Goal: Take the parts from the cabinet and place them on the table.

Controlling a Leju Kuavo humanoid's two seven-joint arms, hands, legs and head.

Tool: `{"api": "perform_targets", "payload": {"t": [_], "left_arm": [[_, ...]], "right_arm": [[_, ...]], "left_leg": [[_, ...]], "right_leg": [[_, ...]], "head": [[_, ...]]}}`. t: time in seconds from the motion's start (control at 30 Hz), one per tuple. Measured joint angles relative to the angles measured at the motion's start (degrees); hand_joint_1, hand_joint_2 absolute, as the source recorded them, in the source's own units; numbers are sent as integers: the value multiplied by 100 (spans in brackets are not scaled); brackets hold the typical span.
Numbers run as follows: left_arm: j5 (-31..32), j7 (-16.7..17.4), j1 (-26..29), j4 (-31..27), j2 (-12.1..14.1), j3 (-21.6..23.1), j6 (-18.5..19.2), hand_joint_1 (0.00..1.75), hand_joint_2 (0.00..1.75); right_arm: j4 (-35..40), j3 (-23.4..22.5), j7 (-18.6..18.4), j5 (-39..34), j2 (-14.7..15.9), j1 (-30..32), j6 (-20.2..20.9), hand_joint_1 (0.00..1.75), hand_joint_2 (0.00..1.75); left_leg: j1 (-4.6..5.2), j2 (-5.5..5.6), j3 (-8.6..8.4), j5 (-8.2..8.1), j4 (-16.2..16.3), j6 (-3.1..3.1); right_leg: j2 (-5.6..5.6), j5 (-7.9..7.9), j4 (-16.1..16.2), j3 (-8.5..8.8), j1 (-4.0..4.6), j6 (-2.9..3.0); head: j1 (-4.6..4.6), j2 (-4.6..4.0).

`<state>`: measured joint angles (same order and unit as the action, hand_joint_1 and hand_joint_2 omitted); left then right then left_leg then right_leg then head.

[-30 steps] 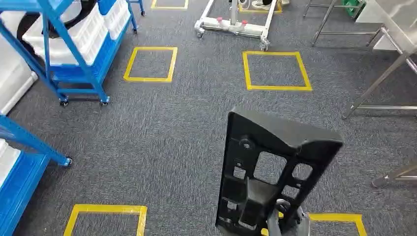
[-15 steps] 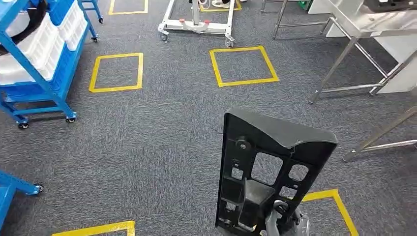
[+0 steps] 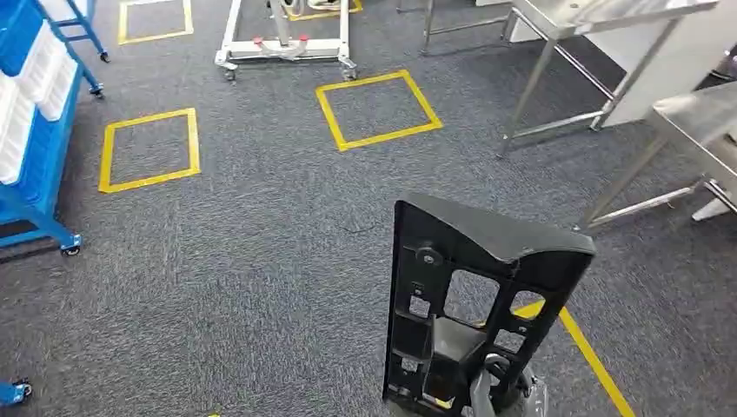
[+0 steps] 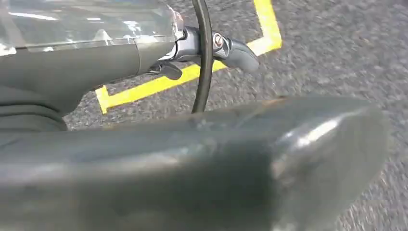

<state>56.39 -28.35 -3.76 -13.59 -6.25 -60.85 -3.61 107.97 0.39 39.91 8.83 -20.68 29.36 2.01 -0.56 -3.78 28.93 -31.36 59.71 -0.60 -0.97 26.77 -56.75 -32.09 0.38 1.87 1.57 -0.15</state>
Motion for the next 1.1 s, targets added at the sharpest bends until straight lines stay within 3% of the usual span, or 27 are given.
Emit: {"api": "perform_targets", "payload": {"t": [0.03, 0.1, 0.13, 0.17, 0.2, 0.23, 0.27, 0.3, 0.33, 0.37, 0.43, 0.47, 0.5, 0.53, 0.6, 0.63, 0.67, 0.7, 0.77, 0.8, 0.83, 0.93, 0.97, 1.0, 1.03, 1.07, 1.1], "left_arm": [[0, -2, 3, 0, -4, -4, 0, 0, 0], [2, 4, 38, 0, -7, -13, -2, 0, 0], [2, 4, 50, 0, -4, -20, -7, 0, 0], [2, 4, 59, 0, -4, -26, -11, 0, 0], [2, 4, 58, 0, -4, -28, -18, 0, 0], [4, 4, 47, 0, -4, -28, -22, 0, 0], [4, 2, 46, 0, -4, -31, -22, 0, 0], [13, 4, 51, 0, -4, -31, -17, 0, 0], [18, -9, 51, 0, -15, -33, -9, 0, 0], [-44, -20, 22, 0, -17, -35, -55, 0, 0], [-291, 261, -230, -20, -210, -90, -548, 0, 0], [-398, 517, -468, -33, -396, -107, -935, 0, 0], [-468, 643, -715, -66, -479, -111, -1142, 0, 0], [-542, 722, -902, -68, -628, -111, -1248, 0, 0], [-663, 758, -1099, -77, -748, -118, -1283, 0, 0], [-745, 743, -1142, -81, -778, -122, -1279, 0, 0], [-822, 717, -1165, -83, -793, -129, -1272, 0, 0], [-900, 689, -1163, -83, -822, -131, -1248, 0, 0], [-1056, 638, -1169, -87, -874, -135, -1244, 0, 0], [-1100, 619, -1181, -101, -885, -138, -1246, 0, 0], [-1156, 610, -1192, -109, -887, -138, -1268, 0, 0], [-1237, 594, -1250, -129, -929, -142, -1316, 0, 0], [-1274, 588, -1278, -138, -955, -142, -1316, 0, 0], [-1305, 586, -1275, -146, -962, -142, -1318, 0, 0], [-1333, 586, -1281, -149, -960, -142, -1318, 0, 0], [-1365, 590, -1277, -151, -962, -142, -1318, 0, 0], [-1388, 595, -1265, -151, -962, -142, -1325, 0, 0]], "right_arm": [[0, 2, -2, -2, -2, -15, 0, 175, 175], [0, 7, -4, 0, -4, -27, 2, 175, 175], [-2, 4, -4, 0, -4, -21, 2, 175, 175], [-2, 4, -4, -2, -4, -18, 2, 175, 175], [-2, 4, -7, 0, -4, -19, 2, 175, 175], [-2, 4, -9, 0, -4, -21, 2, 175, 175], [-2, 4, -9, 2, -4, -26, 2, 175, 175], [-2, 4, -15, 13, -4, -31, 2, 175, 175], [4, 4, -26, 24, -4, -43, 2, 175, 175], [11, 9, -68, 48, -4, -35, 72, 175, 175], [-9, 59, -276, 149, 15, -90, 269, 175, 175], [-39, 115, -358, 194, 26, -193, 267, 175, 175], [-92, 177, -407, 210, 39, -284, 229, 175, 175], [-149, 252, -426, 205, 74, -405, 177, 175, 175], [-260, 378, -481, 177, 118, -623, 100, 175, 175], [-321, 430, -520, 136, 153, -680, 57, 175, 175], [-378, 485, -542, 100, 197, -726, 22, 175, 175], [-433, 533, -577, 75, 245, -759, -22, 175, 175], [-503, 634, -599, 20, 319, -828, -39, 175, 175], [-529, 695, -605, -2, 352, -875, -42, 175, 175], [-573, 760, -614, -15, 391, -938, -55, 175, 175], [-632, 857, -623, -46, 463, -1004, -101, 175, 175], [-649, 890, -634, -50, 485, -1027, -105, 175, 175], [-671, 929, -645, -57, 503, -1034, -109, 175, 175], [-689, 975, -649, -74, 525, -1085, -122, 175, 175], [-717, 1018, -660, -77, 533, -1142, -124, 175, 175], [-743, 1058, -680, -76, 542, -1177, -151, 175, 175]], "left_leg": [[-19, 217, 157, -205, 340, -15], [-29, 330, 591, -573, 1198, -52], [-31, 332, 764, -627, 1491, -74], [-39, 332, 810, -530, 1510, -90], [-53, 337, 736, -299, 1267, -104], [-75, 373, 546, 18, 786, -116], [-103, 485, 337, 281, 299, -135], [-124, 750, 216, 202, 93, -146], [-109, 822, 224, 194, -10, -102], [-95, 754, 225, 198, 34, -58], [-53, 671, 235, 232, 44, 33], [-107, 611, 259, 290, -28, 116], [-94, 590, 257, 319, -54, 159], [-88, 556, 259, 333, -66, 194], [-59, 388, 256, 329, -67, 197], [-51, 287, 251, 318, -66, 203], [-47, 181, 244, 306, -65, 199], [-40, 84, 230, 288, -65, 194], [-32, -87, 182, 251, -65, 175], [-31, -152, 154, 230, -66, 162], [10, -203, 152, 213, -68, 135], [0, -321, 108, 204, -108, 73], [28, -387, 41, 181, -129, 24], [-11, -225, 40, 120, -62, 2], [-11, 78, 145, -17, 174, -6], [-13, 243, 350, -216, 573, -12], [-17, 315, 597, -409, 1048, -27]], "right_leg": [[44, -9, 1, 8, -4, 46], [195, 6, -18, 7, -2, 68], [282, 11, -34, 6, -2, 70], [363, 20, -51, 7, -7, 62], [455, 35, -76, 10, -19, 42], [547, 61, -125, 11, -40, 6], [616, 99, -186, 6, -62, -28], [675, 137, -240, -24, -74, -71], [742, 165, -339, -73, -54, -114], [782, 146, -311, -104, -59, -142], [873, 90, -264, -151, -87, -230], [886, 92, -293, -167, -92, -259], [592, 157, -394, -214, -82, -275], [341, 337, -684, -359, -73, -301], [183, 704, -1511, -790, -80, -348], [160, 792, -1820, -964, -81, -357], [152, 746, -1915, -1036, -79, -356], [138, 569, -1730, -961, -77, -344], [2, 32, -774, -469, -50, -276], [-187, -88, -315, -246, -15, -225], [-385, 10, -239, -194, 74, -166], [-210, 8, -227, -229, 91, -109], [-134, -15, -135, -178, 67, -74], [-84, -55, -67, -90, 4, -53], [-30, -64, -27, -62, -17, 3], [37, -71, -28, -68, -26, 12], [125, -69, -33, -69, -25, 16]], "head": [[0, 0], [0, 0], [2, 0], [2, 0], [2, 0], [2, 0], [2, 0], [2, 0], [0, 0], [2, 0], [2, 0], [4, 0], [-2, 0], [0, 0], [0, 0], [0, 0], [0, 0], [0, 0], [0, 0], [0, 0], [0, 0], [0, 0], [2, 0], [0, 0], [2, 0], [2, 0], [4, 0]]}}
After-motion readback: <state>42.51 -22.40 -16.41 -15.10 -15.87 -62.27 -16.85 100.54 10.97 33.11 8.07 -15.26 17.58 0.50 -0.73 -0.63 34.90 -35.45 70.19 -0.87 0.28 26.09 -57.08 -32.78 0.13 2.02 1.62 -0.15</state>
